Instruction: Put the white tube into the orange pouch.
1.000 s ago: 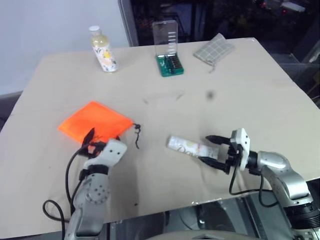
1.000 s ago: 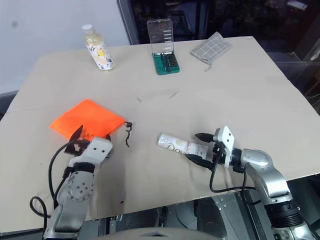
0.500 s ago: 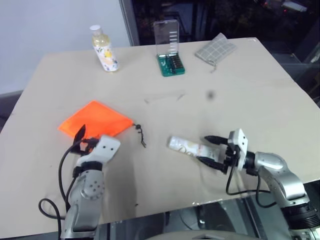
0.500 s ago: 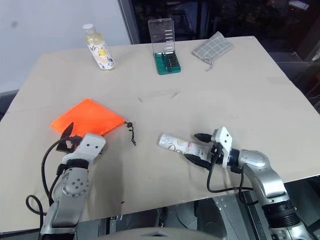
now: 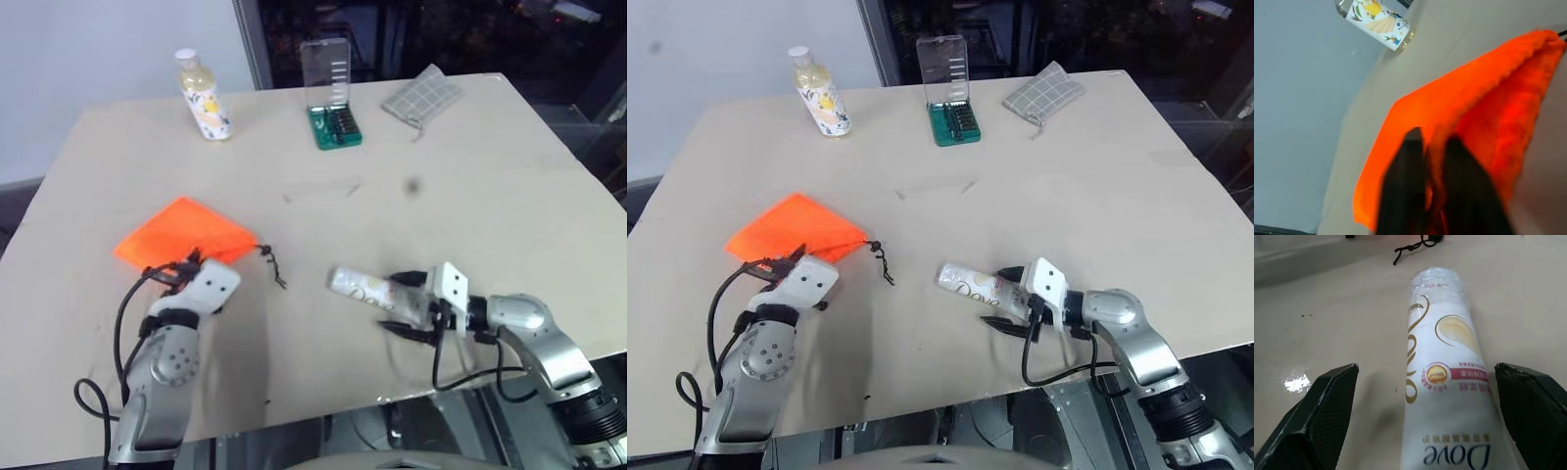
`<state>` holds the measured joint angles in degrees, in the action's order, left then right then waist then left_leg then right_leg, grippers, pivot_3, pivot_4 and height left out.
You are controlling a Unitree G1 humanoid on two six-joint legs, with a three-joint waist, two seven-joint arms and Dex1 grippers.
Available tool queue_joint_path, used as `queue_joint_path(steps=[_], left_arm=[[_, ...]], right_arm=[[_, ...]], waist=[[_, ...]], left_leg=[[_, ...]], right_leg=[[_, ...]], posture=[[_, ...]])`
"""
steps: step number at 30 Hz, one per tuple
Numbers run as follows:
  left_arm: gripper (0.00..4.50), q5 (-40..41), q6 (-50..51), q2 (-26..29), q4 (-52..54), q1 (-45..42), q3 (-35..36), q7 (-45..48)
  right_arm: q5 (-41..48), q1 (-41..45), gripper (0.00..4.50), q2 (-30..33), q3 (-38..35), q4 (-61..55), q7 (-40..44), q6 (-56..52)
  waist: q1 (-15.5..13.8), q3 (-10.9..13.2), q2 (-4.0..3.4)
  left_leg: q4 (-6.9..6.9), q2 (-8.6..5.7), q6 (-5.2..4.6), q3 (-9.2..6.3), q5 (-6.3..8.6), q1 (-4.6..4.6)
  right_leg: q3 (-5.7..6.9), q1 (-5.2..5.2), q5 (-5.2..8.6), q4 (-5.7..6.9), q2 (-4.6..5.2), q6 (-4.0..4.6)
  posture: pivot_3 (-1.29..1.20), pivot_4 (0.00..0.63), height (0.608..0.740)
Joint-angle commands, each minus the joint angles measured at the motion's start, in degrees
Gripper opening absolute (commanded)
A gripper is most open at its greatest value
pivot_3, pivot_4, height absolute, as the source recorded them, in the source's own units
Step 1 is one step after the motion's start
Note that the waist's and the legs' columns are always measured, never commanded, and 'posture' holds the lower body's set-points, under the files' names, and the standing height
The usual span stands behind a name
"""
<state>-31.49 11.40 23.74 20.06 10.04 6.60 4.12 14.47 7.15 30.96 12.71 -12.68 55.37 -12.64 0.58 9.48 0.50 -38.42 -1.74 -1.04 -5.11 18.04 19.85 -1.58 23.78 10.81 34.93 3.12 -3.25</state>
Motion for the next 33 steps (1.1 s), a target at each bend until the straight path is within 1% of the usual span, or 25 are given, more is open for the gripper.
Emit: queue_joint_path(steps=[1,5,7,9,11,14,15,16,19,22,29,30,33], left_arm=[[0.02,0.7,0.7,-0.3,3.8,-0.5,0.2,1.2],[0.02,2.6,0.8,-1.2,5.3,-1.2,0.0,3.0],[0.02,3.3,1.4,-1.5,6.5,-1.6,-0.1,4.0],[0.02,4.4,2.2,-1.9,8.1,-2.2,-0.3,5.2],[0.02,6.3,2.1,-2.6,9.9,-3.0,-0.6,6.3],[0.00,6.9,1.2,-1.9,11.6,-3.4,-1.8,8.3],[0.00,7.3,1.5,-1.8,11.8,-3.4,-1.9,9.0],[0.00,7.8,1.8,-1.8,12.2,-3.4,-2.1,9.8],[0.00,10.7,3.0,-2.1,13.8,-3.2,-2.5,12.6],[0.00,14.3,6.4,-3.8,15.4,-4.0,-1.7,14.1],[0.00,28.3,18.8,-11.5,18.7,-9.2,0.8,15.8],[0.00,29.9,20.2,-12.1,19.1,-9.8,0.6,16.0],[0.00,32.2,22.1,-12.1,19.8,-11.3,-0.6,16.2]], right_arm=[[-2.1,1.7,4.50,-0.5,0.9,-2.6,-2.8,-1.9],[-7.4,2.9,4.50,0.7,3.5,-2.4,-5.7,-5.9],[-7.9,2.8,4.50,1.6,4.3,-3.2,-5.1,-7.5],[-7.4,2.5,4.50,2.8,4.9,-4.6,-3.7,-9.7],[-6.9,2.5,4.50,3.1,4.3,-5.3,-4.0,-11.0],[-6.3,2.8,3.41,3.4,3.1,-5.3,-4.4,-11.4],[-6.4,2.9,2.92,3.7,3.1,-5.2,-4.3,-11.3],[-6.6,3.0,2.30,3.9,2.9,-5.0,-4.5,-11.1],[-7.1,3.4,0.93,4.2,2.6,-4.6,-5.3,-11.2],[-7.2,3.9,0.93,4.1,2.4,-4.9,-5.9,-10.6],[-4.8,8.3,0.93,1.2,3.4,-10.0,-6.6,-14.4],[-4.0,9.6,0.93,0.3,3.6,-10.8,-6.6,-15.4],[-3.8,12.6,0.93,-1.6,4.9,-11.2,-6.5,-17.1]], waist=[[0.0,0.0,0.00],[-0.1,0.0,0.01],[-0.1,0.0,0.01],[-0.1,0.0,0.04],[-0.2,0.0,0.08],[-0.2,-0.1,0.09],[-0.1,-0.1,0.09],[-0.1,-0.1,0.09],[0.0,-0.1,0.14],[0.0,-0.1,0.15],[0.0,-0.1,0.17],[0.0,-0.1,0.17],[0.2,-0.1,0.17]], left_leg=[[0.00,0.00,0.00,0.00,0.00,0.00],[-0.01,0.00,0.01,-0.01,-0.01,-0.01],[0.00,0.00,0.20,-0.01,-0.11,0.00],[0.00,0.00,0.20,0.01,-0.11,0.00],[0.00,0.00,0.20,-0.01,-0.11,0.01],[-0.01,0.00,0.20,-0.01,-0.11,0.02],[-0.01,-0.01,0.19,0.01,-0.11,0.01],[-0.01,-0.01,0.19,0.02,-0.11,0.01],[-0.01,0.00,0.10,0.01,-0.06,-0.01],[-0.04,0.01,0.01,0.01,-0.01,-0.01],[-0.21,0.00,0.05,-0.01,-0.04,0.00],[-0.21,0.00,0.21,-0.02,-0.13,0.01],[-0.19,0.00,0.24,-0.01,-0.14,0.04]], right_leg=[[0.00,0.00,0.00,0.01,0.00,0.00],[0.02,0.00,0.00,0.02,-0.01,0.00],[0.01,0.00,0.00,0.01,0.00,0.01],[0.00,0.00,0.00,0.00,0.00,0.00],[0.02,-0.01,0.00,-0.02,0.00,0.00],[0.02,-0.01,0.00,-0.03,0.01,0.00],[0.01,-0.01,0.00,-0.02,0.00,0.00],[0.00,-0.02,0.00,-0.02,0.00,0.00],[0.01,-0.02,0.00,0.00,-0.02,0.00],[0.01,-0.03,0.00,0.00,-0.04,0.00],[0.02,-0.06,0.00,0.06,-0.08,-0.01],[0.02,-0.05,0.00,0.05,-0.10,-0.01],[0.01,-0.02,0.00,0.04,-0.13,0.00]], posture=[[0.00,0.150,0.740],[0.00,0.150,0.740],[0.00,0.150,0.740],[0.00,0.150,0.740],[0.00,0.150,0.740],[0.00,0.150,0.740],[0.00,0.150,0.740],[0.00,0.150,0.740],[0.00,0.150,0.740],[0.00,0.150,0.740],[0.00,0.150,0.740],[0.00,0.150,0.740],[0.00,0.150,0.740]])
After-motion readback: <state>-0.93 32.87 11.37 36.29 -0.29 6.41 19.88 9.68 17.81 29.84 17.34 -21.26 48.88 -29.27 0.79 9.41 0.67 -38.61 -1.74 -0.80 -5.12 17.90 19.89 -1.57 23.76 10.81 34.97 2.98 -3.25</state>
